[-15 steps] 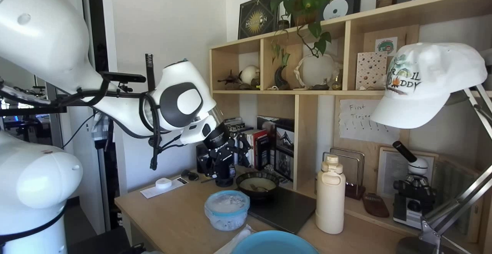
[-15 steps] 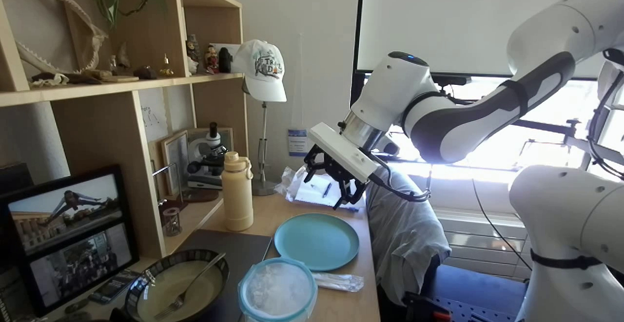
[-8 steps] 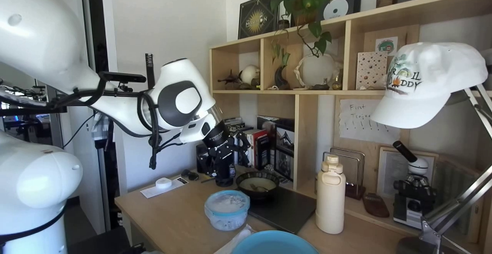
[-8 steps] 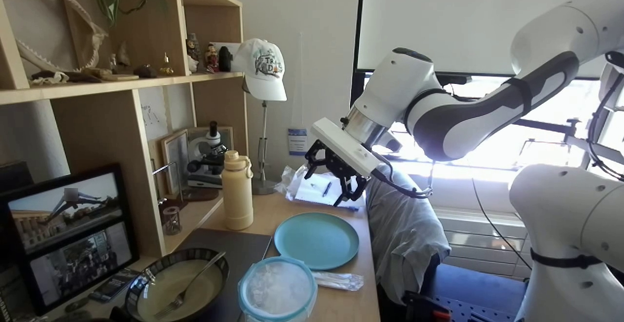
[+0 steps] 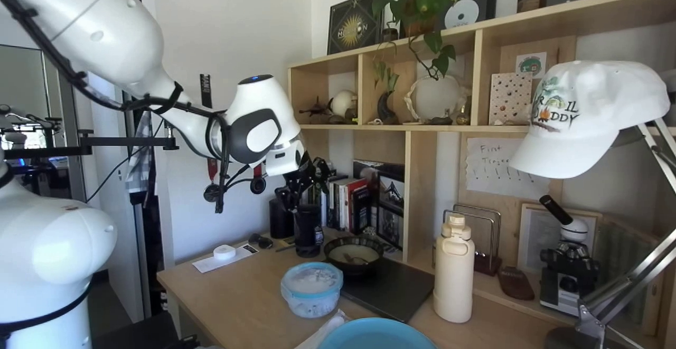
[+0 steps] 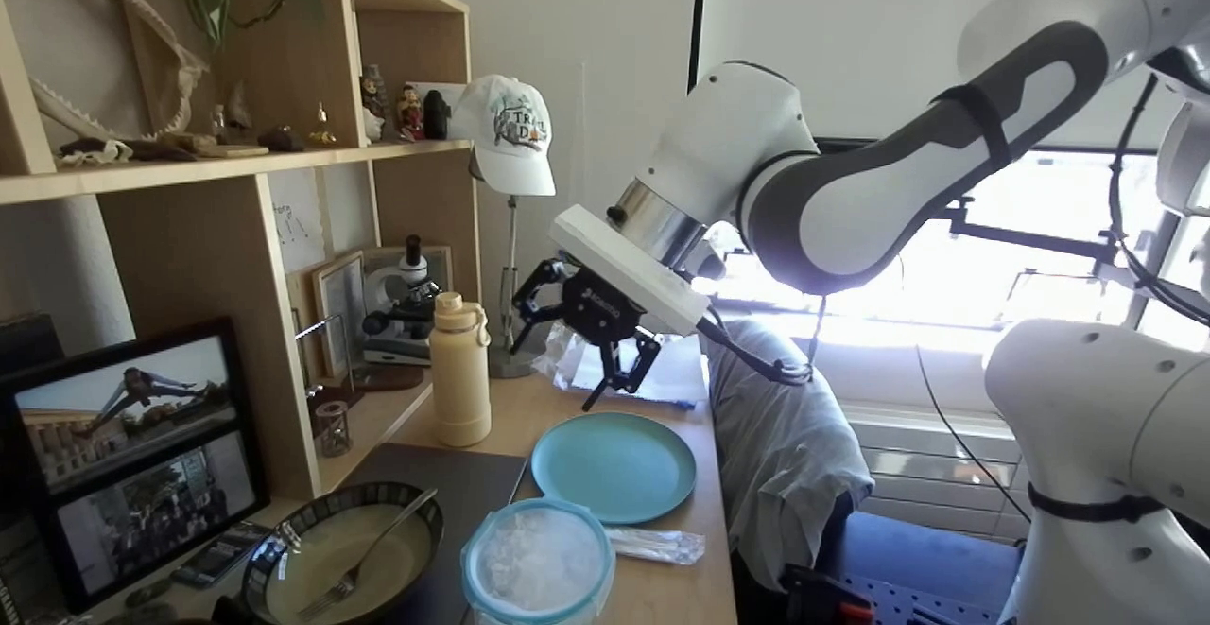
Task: Move the blue plate to the right then put the brown bowl on the blue plate
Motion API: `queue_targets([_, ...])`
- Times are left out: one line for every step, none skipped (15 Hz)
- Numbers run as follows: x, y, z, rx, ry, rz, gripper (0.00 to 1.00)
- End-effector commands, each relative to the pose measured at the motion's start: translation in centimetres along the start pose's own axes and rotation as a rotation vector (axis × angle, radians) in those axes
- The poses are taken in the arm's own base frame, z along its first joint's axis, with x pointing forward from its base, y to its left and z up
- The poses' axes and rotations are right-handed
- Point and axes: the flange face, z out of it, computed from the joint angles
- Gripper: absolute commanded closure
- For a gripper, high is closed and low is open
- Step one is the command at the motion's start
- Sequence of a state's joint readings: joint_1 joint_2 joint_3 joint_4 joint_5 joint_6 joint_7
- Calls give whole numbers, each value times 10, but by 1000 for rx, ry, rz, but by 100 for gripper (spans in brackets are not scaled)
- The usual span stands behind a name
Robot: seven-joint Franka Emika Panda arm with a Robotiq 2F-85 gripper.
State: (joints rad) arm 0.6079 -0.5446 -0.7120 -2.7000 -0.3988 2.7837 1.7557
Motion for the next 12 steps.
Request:
queue_targets([-50,-49,28,-12,-49,-191,0])
queue_targets([-58,-58,36,-20,-56,-247,0])
queue_targets([-70,-69,43,-29,-71,-297,0])
queue_targets([-74,-76,51,-41,-79,-342,0])
queue_targets([-79,-84,56,-49,-92,-383,0])
queue_targets([-80,-90,61,-64,-101,-416,0])
queue_targets([-79,-94,69,-83,-104,-448,0])
queue_targets([-78,-98,74,-98,-111,-476,0])
queue_targets([-74,-101,78,-112,-113,-501,0])
queue_targets([-73,-104,82,-126,-114,-519,0])
queue_targets([-69,-105,85,-137,-116,-536,0])
queue_targets([-65,-105,87,-147,-120,-549,0])
